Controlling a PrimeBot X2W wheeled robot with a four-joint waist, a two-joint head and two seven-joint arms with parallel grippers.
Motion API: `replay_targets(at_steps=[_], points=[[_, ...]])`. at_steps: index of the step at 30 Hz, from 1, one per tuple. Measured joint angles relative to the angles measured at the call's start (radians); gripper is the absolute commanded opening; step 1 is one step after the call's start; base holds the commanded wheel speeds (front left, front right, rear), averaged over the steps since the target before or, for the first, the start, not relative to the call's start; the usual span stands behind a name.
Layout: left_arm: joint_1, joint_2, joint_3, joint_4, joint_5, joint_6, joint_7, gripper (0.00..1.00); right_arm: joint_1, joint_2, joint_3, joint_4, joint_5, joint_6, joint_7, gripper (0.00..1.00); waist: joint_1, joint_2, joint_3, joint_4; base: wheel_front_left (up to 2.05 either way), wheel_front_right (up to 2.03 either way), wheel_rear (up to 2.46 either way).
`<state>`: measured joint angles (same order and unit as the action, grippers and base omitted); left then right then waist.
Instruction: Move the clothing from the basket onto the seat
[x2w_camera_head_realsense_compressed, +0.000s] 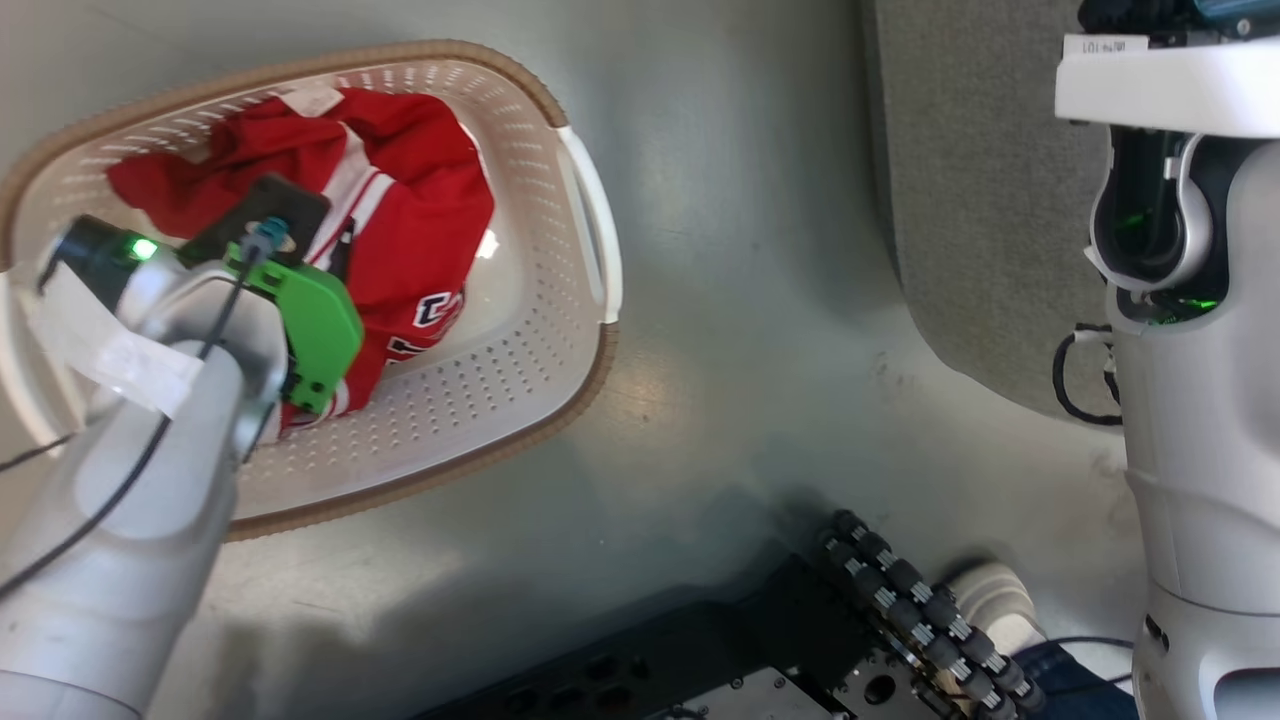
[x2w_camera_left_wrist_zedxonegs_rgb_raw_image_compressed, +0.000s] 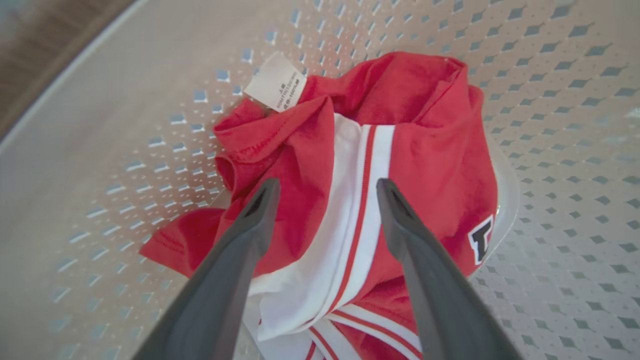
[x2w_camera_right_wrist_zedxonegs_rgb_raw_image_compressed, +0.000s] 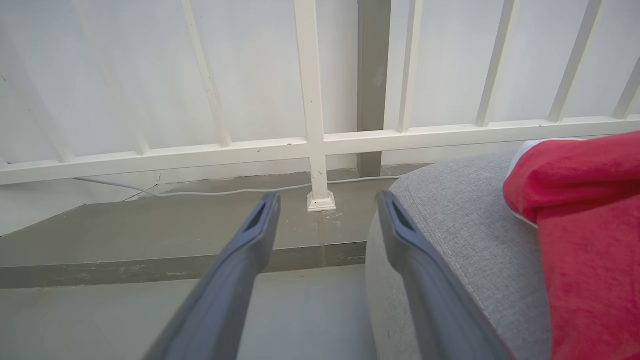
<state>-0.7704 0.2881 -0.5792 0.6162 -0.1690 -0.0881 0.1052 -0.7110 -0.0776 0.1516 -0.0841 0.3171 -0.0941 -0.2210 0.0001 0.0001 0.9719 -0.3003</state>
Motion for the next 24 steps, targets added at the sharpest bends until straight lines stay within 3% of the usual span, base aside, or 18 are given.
replay_targets(at_steps=[14, 24], points=[[-0.051, 0.011, 0.006, 0.107, 0.016, 0.002, -0.002, 1.0, -0.017, 0.008, 0.001, 0.017, 0.001, 0.0, -0.018, 1.0, 0.0, 0.0, 0.035, -0.049, 0.0, 0.0, 0.0], [-0.09, 0.005, 0.003, 0.166, 0.032, 0.037, -0.028, 1.0, -0.017, 0.011, 0.002, 0.017, 0.001, -0.002, -0.022, 1.0, -0.0001, 0.0, 0.036, -0.058, 0.0, 0.0, 0.0]])
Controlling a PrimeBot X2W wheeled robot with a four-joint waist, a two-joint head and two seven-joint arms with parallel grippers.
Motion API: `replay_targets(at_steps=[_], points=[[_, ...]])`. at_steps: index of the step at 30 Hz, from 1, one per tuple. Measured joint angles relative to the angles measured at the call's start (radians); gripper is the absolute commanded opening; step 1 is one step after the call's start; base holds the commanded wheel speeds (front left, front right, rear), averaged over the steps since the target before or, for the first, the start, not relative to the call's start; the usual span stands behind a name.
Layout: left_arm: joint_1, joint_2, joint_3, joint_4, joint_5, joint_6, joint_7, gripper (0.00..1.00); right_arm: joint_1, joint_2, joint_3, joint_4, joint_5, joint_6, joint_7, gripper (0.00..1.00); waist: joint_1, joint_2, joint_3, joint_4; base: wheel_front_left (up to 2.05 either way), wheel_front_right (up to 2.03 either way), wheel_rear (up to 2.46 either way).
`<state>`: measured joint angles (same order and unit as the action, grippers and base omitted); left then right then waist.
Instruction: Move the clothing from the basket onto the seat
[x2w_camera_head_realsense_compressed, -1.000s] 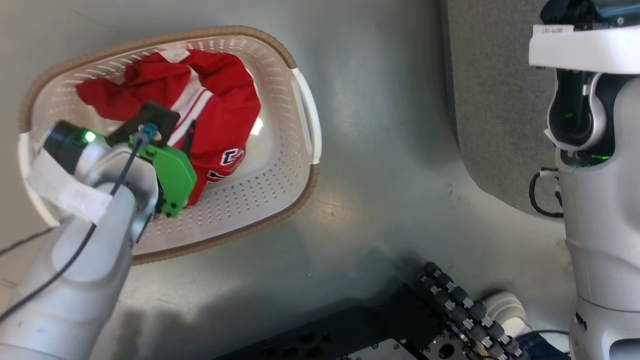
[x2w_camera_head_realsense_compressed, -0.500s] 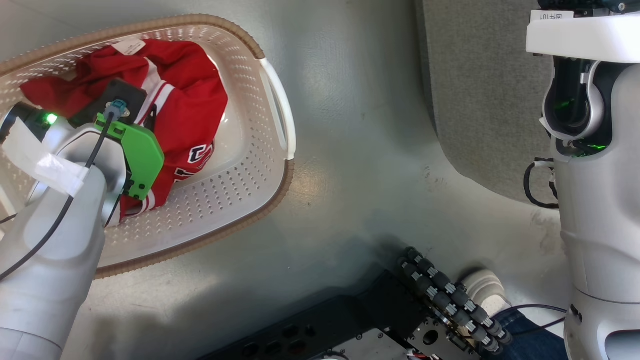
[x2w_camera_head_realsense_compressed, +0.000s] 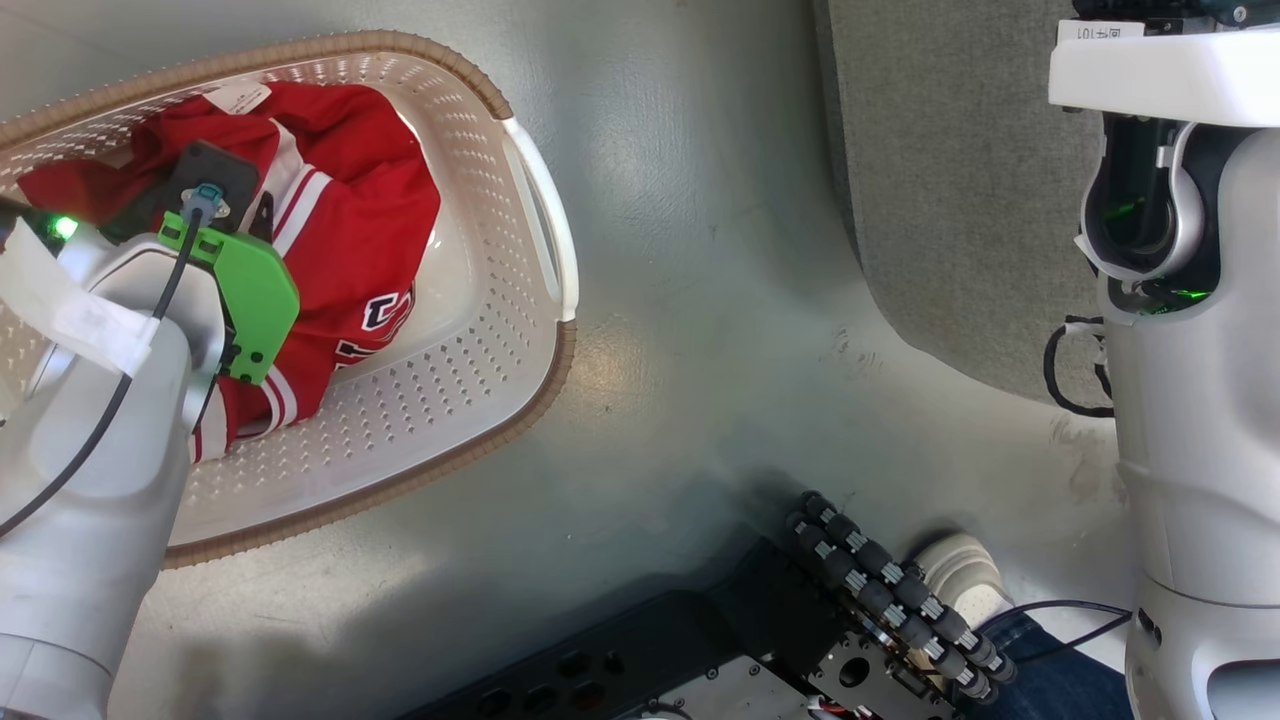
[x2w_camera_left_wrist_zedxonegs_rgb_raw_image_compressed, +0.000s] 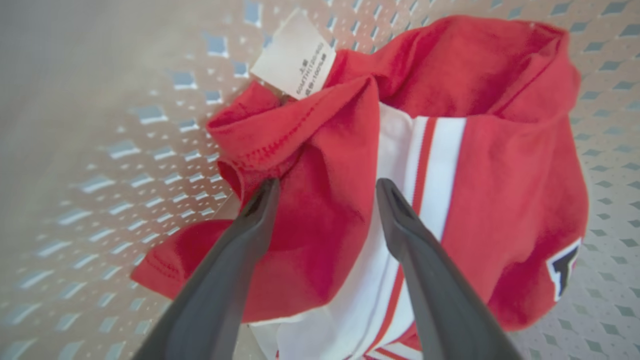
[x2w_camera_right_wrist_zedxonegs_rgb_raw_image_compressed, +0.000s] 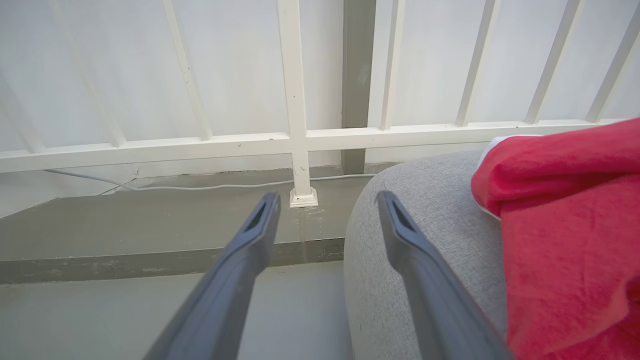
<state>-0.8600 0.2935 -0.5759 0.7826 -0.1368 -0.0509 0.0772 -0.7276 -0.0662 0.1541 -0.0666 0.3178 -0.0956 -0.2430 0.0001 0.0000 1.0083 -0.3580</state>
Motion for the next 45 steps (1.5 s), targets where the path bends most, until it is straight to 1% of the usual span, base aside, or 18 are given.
replay_targets(at_steps=[3, 4, 5, 6, 7, 10, 11, 15, 20, 25, 29, 32, 35, 43, 45], points=[[-0.002, -0.003, -0.004, 0.024, 0.011, 0.002, 0.0, 1.0, 0.0, 0.0, 0.002, 0.0, 0.0, 0.0, -0.005, 1.0, 0.0, 0.0, 0.0, -0.001, 0.0, 0.0, 0.0], [-0.003, -0.005, -0.005, 0.03, 0.017, 0.003, -0.002, 0.97, 0.0, 0.001, 0.002, -0.001, 0.0, 0.0, -0.007, 1.0, 0.0, 0.0001, 0.0, -0.002, 0.0, 0.0, 0.0], [-0.005, -0.007, -0.006, 0.039, 0.02, 0.003, -0.008, 0.81, 0.0, 0.001, 0.002, -0.001, -0.001, 0.0, -0.007, 1.0, 0.0, 0.0, 0.0, -0.002, 0.0, 0.0, 0.0], [-0.007, -0.01, -0.007, 0.047, 0.02, 0.003, -0.008, 0.52, 0.0, 0.001, 0.002, -0.001, -0.001, 0.0, -0.007, 1.0, 0.0, 0.0, 0.0, -0.002, 0.0, 0.0, 0.0], [-0.01, -0.013, -0.008, 0.052, 0.02, 0.003, -0.009, 0.39, 0.0, 0.001, 0.002, -0.001, -0.001, 0.0, -0.007, 1.0, 0.0, 0.0, 0.0, -0.003, 0.0, 0.0, 0.0], [-0.025, -0.02, -0.01, 0.066, 0.02, 0.004, -0.016, 0.16, 0.0, 0.001, 0.002, -0.001, -0.002, -0.002, -0.007, 1.0, 0.0, 0.0, 0.0, -0.003, 0.0, 0.0, 0.0], [-0.029, -0.021, -0.01, 0.072, 0.021, 0.005, -0.018, 0.0, 0.0, 0.001, 0.002, -0.001, -0.002, -0.002, -0.007, 1.0, 0.0, 0.0001, 0.0, -0.003, 0.0, 0.0, 0.0], [-0.033, -0.026, -0.011, 0.089, 0.027, 0.008, -0.03, 0.0, 0.0, 0.002, 0.002, -0.001, -0.002, -0.002, -0.007, 1.0, 0.0, 0.0, -0.001, -0.004, 0.0, 0.0, 0.0], [-0.039, -0.053, -0.015, 0.089, 0.026, -0.001, -0.053, 0.0, 0.0, 0.002, 0.0, 0.001, -0.002, -0.002, -0.009, 1.0, -0.0001, 0.0, 0.0, -0.003, 0.0, 0.0, 0.0], [-0.044, -0.063, -0.011, 0.079, 0.015, -0.007, -0.094, 0.0, -0.001, 0.003, -0.002, 0.006, -0.001, -0.002, -0.009, 1.0, -0.0001, 0.0, -0.002, -0.001, 0.0, 0.0, 0.0], [-0.043, -0.077, -0.01, 0.072, 0.007, -0.012, -0.15, 0.0, -0.001, 0.004, -0.006, 0.029, -0.003, -0.002, -0.012, 1.0, 0.0, 0.0, -0.014, 0.005, 0.0, 0.0, 0.0], [-0.042, -0.099, -0.011, 0.058, -0.007, -0.02, -0.186, 0.0, -0.001, 0.002, -0.012, 0.046, -0.012, -0.001, -0.012, 1.0, -0.0001, 0.0, -0.031, 0.014, 0.0, 0.0, 0.0], [-0.039, -0.119, -0.016, 0.041, -0.019, -0.021, -0.231, 0.0, -0.001, -0.008, -0.018, 0.067, -0.021, 0.006, -0.012, 1.0, -0.0001, 0.0, -0.061, 0.031, 0.0, 0.0, 0.0], [0.008, -0.161, -0.037, -0.005, -0.028, -0.038, -0.299, 0.0, 0.007, -0.038, -0.038, 0.111, -0.039, 0.007, -0.012, 1.0, -0.0001, 0.0, -0.138, 0.075, 0.0, 0.0, 0.0], [0.015, -0.176, -0.037, -0.033, -0.034, -0.038, -0.308, 0.0, 0.027, -0.046, -0.043, 0.132, -0.047, 0.007, -0.012, 1.0, -0.0001, 0.0, -0.172, 0.094, 0.0, 0.0, 0.0]])
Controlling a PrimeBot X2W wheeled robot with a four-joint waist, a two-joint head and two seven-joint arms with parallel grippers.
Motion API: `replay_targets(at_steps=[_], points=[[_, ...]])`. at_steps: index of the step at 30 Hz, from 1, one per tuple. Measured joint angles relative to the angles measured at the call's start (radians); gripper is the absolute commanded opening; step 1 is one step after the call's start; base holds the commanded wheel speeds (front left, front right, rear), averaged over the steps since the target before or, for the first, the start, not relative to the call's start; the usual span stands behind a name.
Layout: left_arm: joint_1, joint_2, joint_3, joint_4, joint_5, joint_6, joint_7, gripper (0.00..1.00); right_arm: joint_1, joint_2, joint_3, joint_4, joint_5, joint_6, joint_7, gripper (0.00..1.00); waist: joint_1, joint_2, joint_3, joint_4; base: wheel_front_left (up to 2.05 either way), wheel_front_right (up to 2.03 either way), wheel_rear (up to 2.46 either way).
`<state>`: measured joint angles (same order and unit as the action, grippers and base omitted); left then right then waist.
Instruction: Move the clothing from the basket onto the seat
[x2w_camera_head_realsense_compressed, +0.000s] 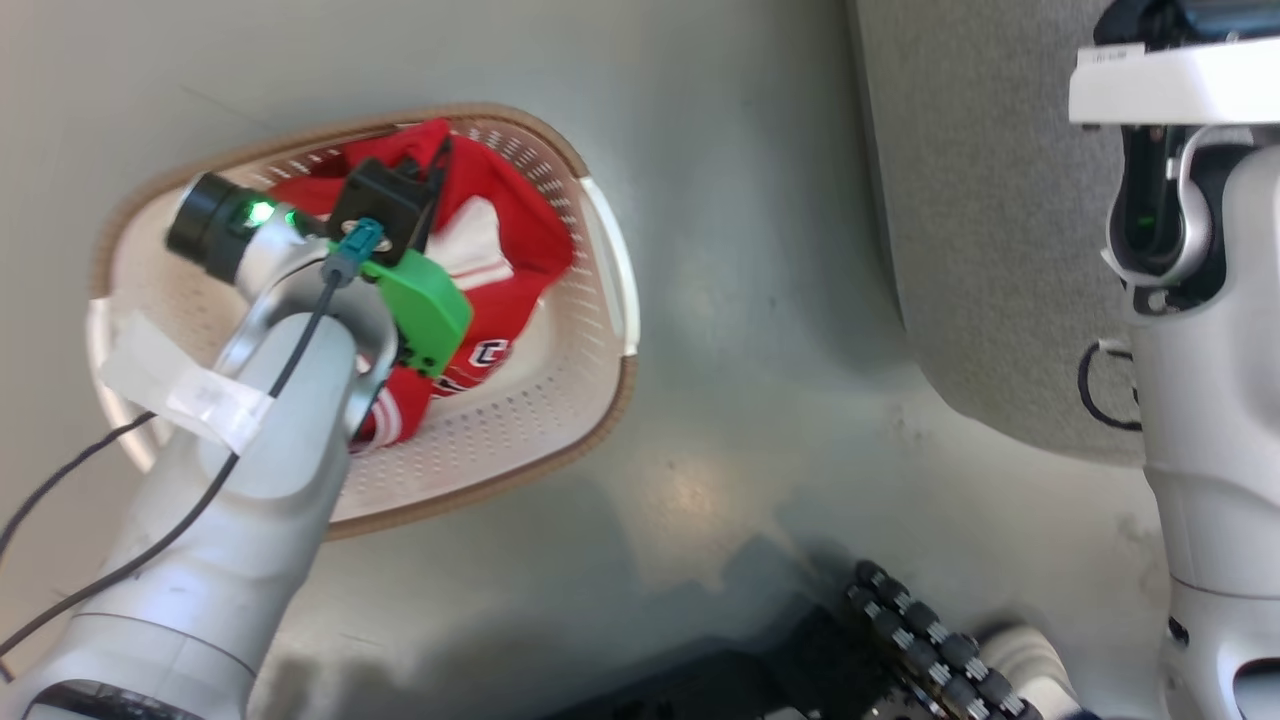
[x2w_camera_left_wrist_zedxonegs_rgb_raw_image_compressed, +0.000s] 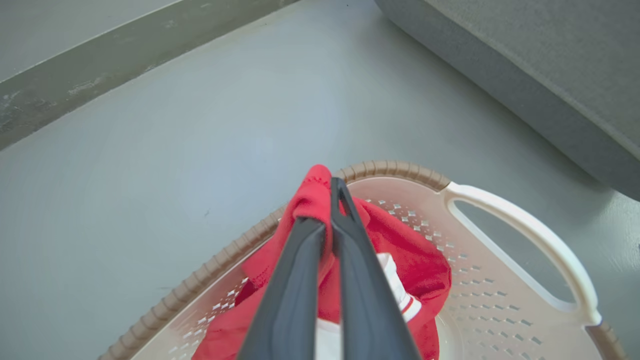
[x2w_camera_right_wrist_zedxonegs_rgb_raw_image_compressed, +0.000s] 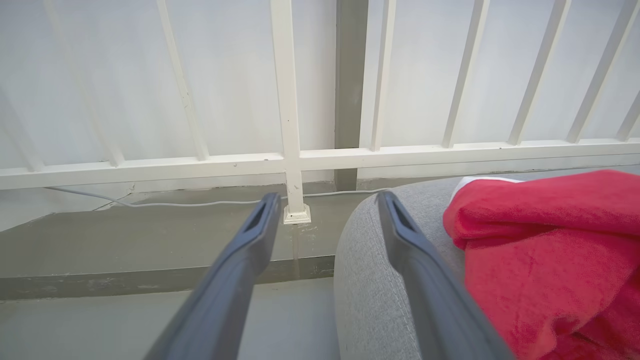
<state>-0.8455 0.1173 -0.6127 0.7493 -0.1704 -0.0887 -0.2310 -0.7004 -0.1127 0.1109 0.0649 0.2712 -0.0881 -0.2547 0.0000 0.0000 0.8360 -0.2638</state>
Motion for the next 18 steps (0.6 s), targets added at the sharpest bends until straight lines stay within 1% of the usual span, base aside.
replay_targets(at_steps=[7, 10, 14, 18], points=[[0.001, -0.016, -0.001, -0.069, -0.006, 0.0, -0.008, 0.0, 0.054, -0.017, -0.014, 0.049, -0.008, 0.007, 0.0, 1.0, 0.0, 0.0, -0.089, 0.051, 0.0, 0.0, 0.0], [0.0, -0.03, 0.002, -0.11, -0.012, -0.001, -0.009, 0.0, 0.097, -0.02, -0.022, 0.088, -0.008, 0.008, 0.0, 1.0, 0.0, 0.0, -0.155, 0.09, 0.0, 0.0, 0.0], [-0.004, -0.035, 0.01, -0.127, -0.02, -0.001, -0.009, 0.0, 0.125, -0.026, -0.032, 0.112, -0.008, 0.009, 0.0, 1.0, -0.0001, 0.0, -0.211, 0.121, 0.0, 0.0, 0.0], [-0.014, -0.039, 0.025, -0.147, -0.045, -0.001, -0.012, 0.0, 0.151, -0.032, -0.033, 0.133, -0.008, 0.017, 0.0, 1.0, -0.0001, 0.0, -0.268, 0.149, 0.0, 0.0, 0.0]])
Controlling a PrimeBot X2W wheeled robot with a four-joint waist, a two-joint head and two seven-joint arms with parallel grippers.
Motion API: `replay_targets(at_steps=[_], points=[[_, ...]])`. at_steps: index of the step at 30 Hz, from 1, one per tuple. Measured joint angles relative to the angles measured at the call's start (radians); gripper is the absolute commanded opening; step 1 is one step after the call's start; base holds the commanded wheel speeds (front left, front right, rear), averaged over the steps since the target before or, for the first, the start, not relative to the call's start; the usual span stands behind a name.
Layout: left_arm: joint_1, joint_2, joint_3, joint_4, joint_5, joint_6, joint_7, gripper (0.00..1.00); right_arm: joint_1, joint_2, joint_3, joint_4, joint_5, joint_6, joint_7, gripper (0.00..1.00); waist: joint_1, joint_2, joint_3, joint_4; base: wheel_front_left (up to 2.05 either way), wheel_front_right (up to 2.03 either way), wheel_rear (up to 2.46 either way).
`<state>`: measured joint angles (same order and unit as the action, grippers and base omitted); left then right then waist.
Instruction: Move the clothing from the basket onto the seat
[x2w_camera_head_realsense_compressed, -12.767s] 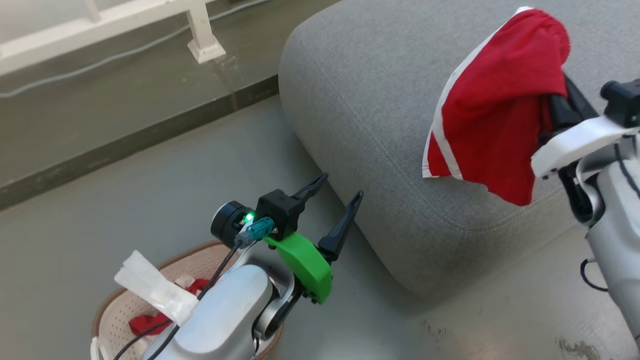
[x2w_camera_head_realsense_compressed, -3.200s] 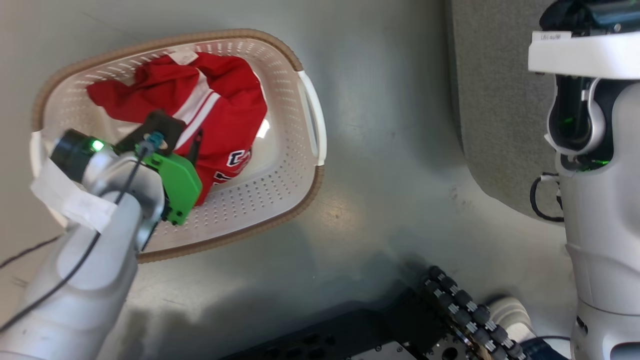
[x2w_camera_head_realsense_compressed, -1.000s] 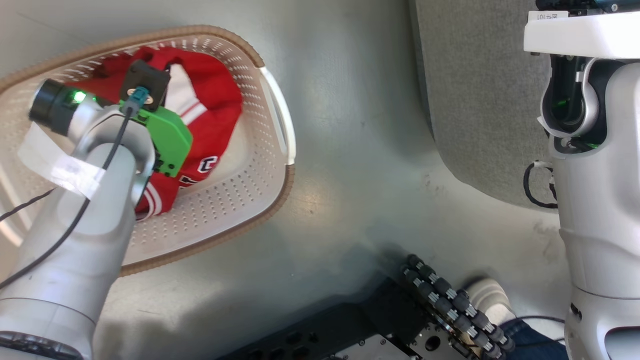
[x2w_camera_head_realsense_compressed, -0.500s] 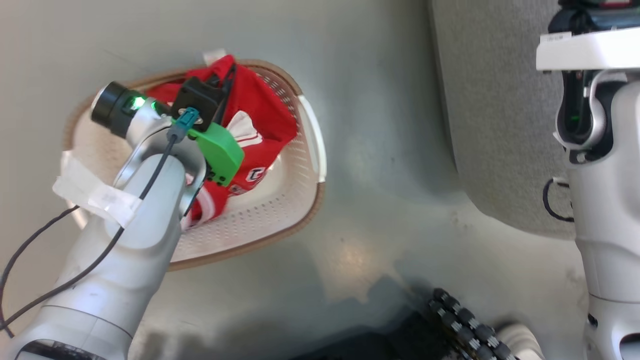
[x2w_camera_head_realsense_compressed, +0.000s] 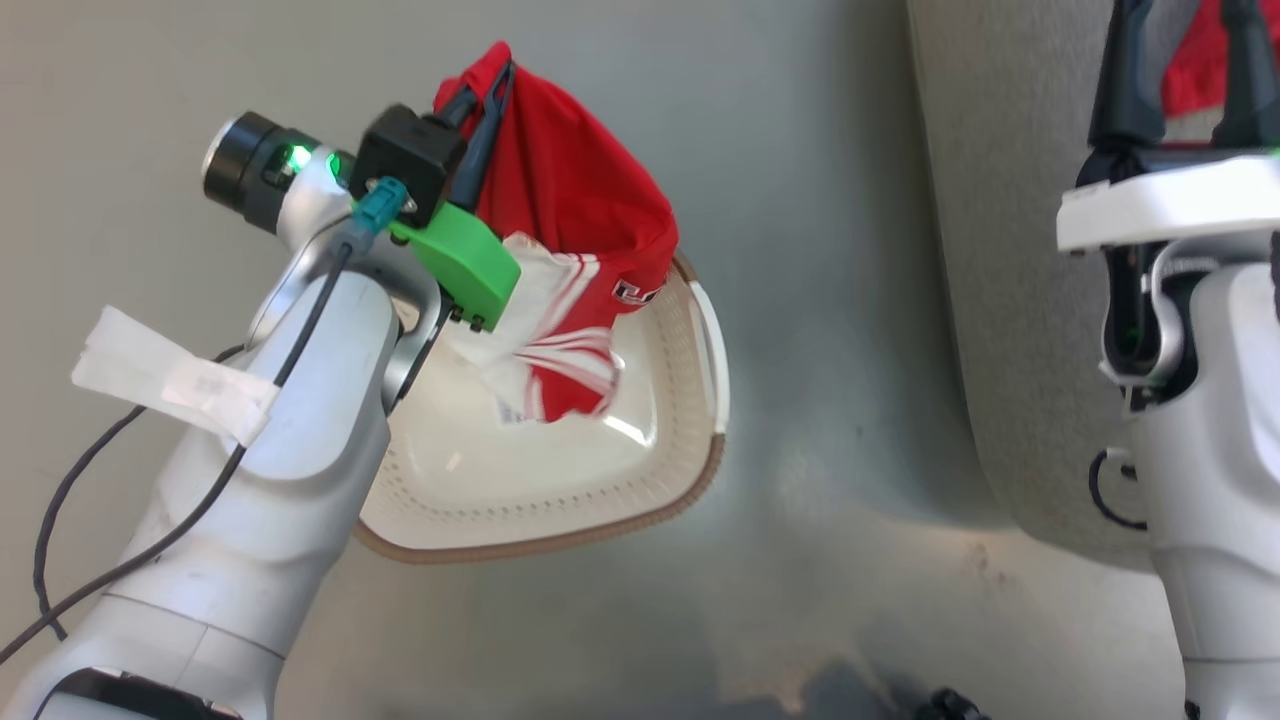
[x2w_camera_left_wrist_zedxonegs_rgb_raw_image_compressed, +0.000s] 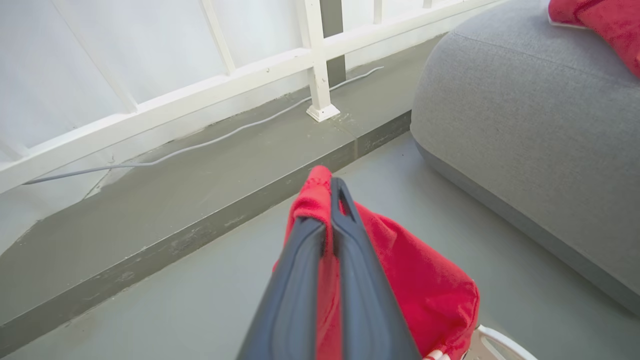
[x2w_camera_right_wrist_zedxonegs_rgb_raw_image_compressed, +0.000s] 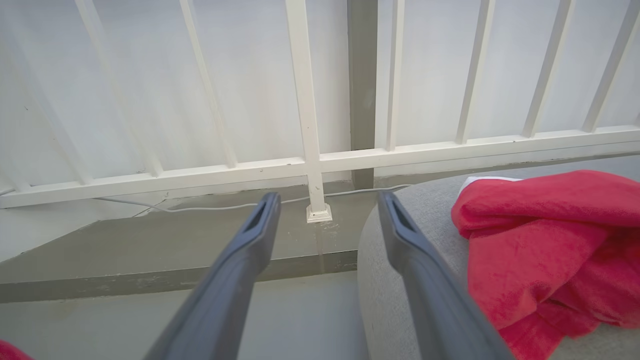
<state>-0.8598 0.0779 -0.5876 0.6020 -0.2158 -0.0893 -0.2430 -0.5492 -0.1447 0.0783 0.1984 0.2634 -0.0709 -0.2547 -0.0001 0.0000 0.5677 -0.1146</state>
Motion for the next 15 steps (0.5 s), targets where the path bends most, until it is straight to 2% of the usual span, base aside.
replay_targets(at_steps=[15], points=[[0.0, -0.027, 0.005, -0.001, -0.066, -0.009, 0.006, 0.0, 0.094, 0.017, 0.054, 0.095, -0.001, 0.031, 0.0, 1.0, 0.0, 0.0, -0.208, 0.071, 0.0, 0.0, 0.0]])
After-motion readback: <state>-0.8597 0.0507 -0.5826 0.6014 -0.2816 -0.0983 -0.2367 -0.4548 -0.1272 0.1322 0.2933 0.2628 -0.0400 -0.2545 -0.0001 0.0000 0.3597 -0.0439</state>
